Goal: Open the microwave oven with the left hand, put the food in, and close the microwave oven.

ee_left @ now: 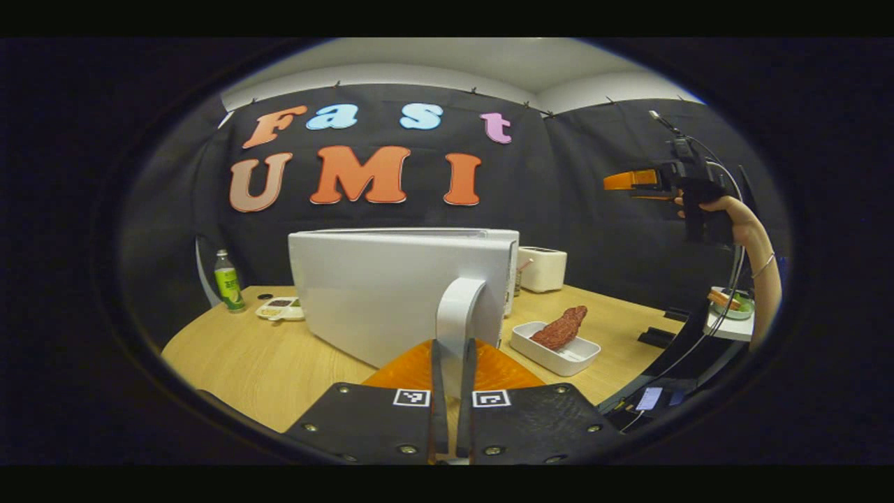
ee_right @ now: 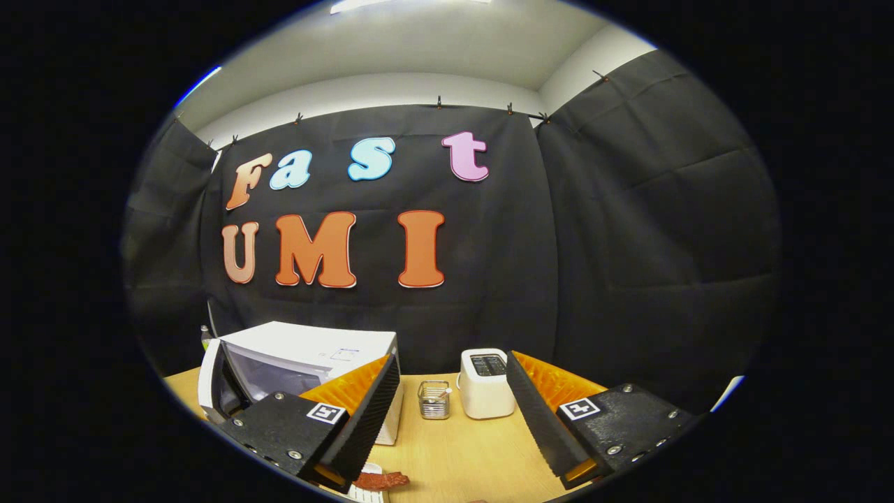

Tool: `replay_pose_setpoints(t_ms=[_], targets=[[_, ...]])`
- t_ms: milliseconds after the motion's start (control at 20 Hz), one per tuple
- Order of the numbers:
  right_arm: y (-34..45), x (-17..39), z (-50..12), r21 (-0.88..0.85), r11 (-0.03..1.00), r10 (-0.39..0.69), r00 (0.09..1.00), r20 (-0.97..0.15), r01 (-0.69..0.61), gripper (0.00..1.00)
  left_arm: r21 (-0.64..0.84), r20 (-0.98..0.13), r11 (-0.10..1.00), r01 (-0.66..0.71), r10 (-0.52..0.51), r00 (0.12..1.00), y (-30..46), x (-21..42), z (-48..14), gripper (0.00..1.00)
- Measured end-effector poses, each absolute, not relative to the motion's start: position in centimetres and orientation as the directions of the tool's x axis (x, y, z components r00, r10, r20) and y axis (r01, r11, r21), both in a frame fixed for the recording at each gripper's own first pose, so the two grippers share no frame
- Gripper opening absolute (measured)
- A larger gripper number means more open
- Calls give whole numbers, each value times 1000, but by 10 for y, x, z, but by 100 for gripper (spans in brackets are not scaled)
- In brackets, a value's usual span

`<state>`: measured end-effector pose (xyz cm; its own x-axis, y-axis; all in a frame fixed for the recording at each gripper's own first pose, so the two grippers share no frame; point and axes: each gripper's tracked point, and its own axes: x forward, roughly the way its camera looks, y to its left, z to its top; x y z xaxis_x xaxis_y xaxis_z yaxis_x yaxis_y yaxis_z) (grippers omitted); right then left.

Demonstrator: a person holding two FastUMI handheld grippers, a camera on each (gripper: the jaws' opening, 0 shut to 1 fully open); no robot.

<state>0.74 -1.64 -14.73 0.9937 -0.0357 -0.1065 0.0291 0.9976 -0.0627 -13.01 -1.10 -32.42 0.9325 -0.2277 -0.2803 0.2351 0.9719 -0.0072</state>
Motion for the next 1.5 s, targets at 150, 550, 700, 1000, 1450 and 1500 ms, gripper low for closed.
replay_pose_setpoints(t_ms=[150,550,700,1000,1450,1500], targets=[[0,6,-153,-54,999,-7,994,-111,1,96,-55,-282,983,176,-185,941,21,-153,-315,9],[29,-6,-186,-8,999,43,987,-157,-44,96,24,-211,993,-119,121,970,136,-202,-277,8],[29,-15,-212,64,998,42,980,-197,-30,96,77,-153,975,-209,218,964,171,-214,-253,51],[28,-33,-299,326,944,68,929,-365,59,95,51,-135,943,-329,333,933,225,-225,-240,84],[29,-39,-390,538,800,46,867,-497,266,95,62,-149,926,-373,378,914,277,-213,-246,86],[31,-41,-397,559,779,52,859,-509,284,95,61,-155,926,-373,378,913,280,-212,-250,86]])
